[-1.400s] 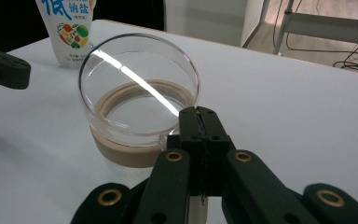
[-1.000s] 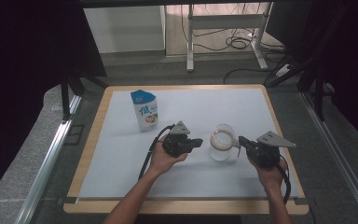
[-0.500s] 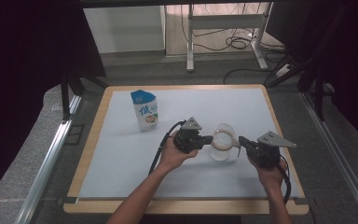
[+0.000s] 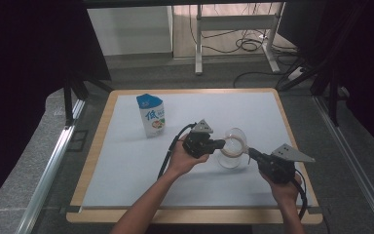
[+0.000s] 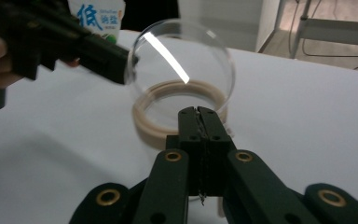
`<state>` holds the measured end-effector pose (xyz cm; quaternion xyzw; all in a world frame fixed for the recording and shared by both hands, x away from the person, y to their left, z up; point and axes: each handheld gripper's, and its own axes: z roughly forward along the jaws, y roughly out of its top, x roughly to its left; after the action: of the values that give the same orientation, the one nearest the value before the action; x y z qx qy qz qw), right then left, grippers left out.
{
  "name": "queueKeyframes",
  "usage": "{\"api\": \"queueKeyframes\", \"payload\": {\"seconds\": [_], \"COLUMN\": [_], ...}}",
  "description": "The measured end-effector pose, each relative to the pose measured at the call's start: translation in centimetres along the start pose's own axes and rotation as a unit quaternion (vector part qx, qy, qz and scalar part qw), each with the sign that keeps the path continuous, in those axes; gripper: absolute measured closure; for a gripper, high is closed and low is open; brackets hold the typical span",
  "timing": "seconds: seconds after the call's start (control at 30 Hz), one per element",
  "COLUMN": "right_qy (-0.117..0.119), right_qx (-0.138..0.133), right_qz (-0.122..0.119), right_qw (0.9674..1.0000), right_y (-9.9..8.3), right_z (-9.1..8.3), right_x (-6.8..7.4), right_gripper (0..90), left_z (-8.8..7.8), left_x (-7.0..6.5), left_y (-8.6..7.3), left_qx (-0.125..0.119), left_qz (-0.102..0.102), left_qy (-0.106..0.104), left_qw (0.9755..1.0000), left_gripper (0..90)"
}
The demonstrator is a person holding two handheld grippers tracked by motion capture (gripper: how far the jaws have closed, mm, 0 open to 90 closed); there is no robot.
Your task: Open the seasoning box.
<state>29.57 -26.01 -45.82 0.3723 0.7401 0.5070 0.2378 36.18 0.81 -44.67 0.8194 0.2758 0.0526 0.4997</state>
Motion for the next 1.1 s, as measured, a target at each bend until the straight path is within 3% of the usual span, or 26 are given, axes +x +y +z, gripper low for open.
{"api": "queueKeyframes", "payload": {"seconds": [0.1,0.37,0.53,1.1], "right_qy": [0.017,0.022,0.021,0.035], "right_qx": [0.01,0.045,0.071,0.099], "right_qz": [0.0,0.0,-0.021,-0.021], "right_qw": [0.9998,0.9987,0.997,0.9943], "right_y": [-0.8,-3.4,-4.0,-5.2], "right_z": [-0.2,0.8,1.7,3.2], "right_x": [0.5,1.4,2.2,3.0], "right_gripper": [84.5,76.0,66.7,60.5], "left_z": [0.1,0.8,1.2,2.4], "left_x": [-0.2,-0.9,-1.2,-3.6], "left_y": [0.4,1.0,1.3,2.8], "left_qx": [0.002,0.007,0.01,0.015], "left_qz": [0.002,0.014,0.018,0.048], "left_qy": [-0.002,-0.005,-0.008,-0.024], "left_qw": [1.0,0.9999,0.9997,0.9985], "left_gripper": [90.0,90.0,90.0,90.0]}}
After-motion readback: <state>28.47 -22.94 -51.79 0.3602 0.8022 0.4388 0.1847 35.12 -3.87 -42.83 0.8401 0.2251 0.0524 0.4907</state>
